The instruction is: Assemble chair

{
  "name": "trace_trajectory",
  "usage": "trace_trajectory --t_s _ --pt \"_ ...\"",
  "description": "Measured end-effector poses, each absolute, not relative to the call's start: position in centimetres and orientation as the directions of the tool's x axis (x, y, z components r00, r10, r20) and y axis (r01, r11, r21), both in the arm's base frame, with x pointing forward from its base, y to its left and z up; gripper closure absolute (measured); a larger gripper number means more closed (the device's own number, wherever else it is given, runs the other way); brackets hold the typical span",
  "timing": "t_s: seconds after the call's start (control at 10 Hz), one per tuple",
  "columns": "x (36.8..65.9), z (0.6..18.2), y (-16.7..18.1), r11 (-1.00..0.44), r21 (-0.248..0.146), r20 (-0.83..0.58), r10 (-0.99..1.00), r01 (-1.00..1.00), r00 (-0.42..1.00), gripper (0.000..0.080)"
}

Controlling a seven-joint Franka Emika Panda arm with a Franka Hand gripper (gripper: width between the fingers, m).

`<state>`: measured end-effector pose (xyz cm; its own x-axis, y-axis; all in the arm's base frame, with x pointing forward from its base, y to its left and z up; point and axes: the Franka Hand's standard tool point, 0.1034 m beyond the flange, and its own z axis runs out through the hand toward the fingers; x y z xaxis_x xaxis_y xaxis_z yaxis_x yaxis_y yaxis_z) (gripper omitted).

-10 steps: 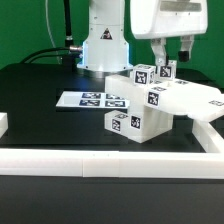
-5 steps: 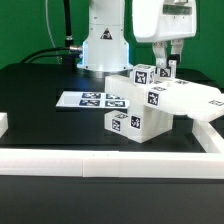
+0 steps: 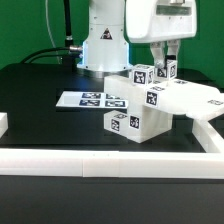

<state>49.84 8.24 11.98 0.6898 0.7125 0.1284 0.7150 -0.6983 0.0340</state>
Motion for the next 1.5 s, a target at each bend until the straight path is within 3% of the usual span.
trace_trajectory --t_s 0.6,0.9,1.3,1.5 --pt "50.2 12.0 8.3 -0.975 -0.032 0.162 0.210 0.218 0.964 0.0517" --pt "50.5 11.9 8.9 -0.995 -0.078 0.163 -0.074 -0.062 0.984 0.0517" --pt "51.0 11.9 9.2 -0.910 -0.131 0.131 -0.409 -0.393 0.903 0.0517" --pt "51.0 11.9 9.2 -0.908 -0.132 0.131 -0.413 -0.397 0.901 0.0516"
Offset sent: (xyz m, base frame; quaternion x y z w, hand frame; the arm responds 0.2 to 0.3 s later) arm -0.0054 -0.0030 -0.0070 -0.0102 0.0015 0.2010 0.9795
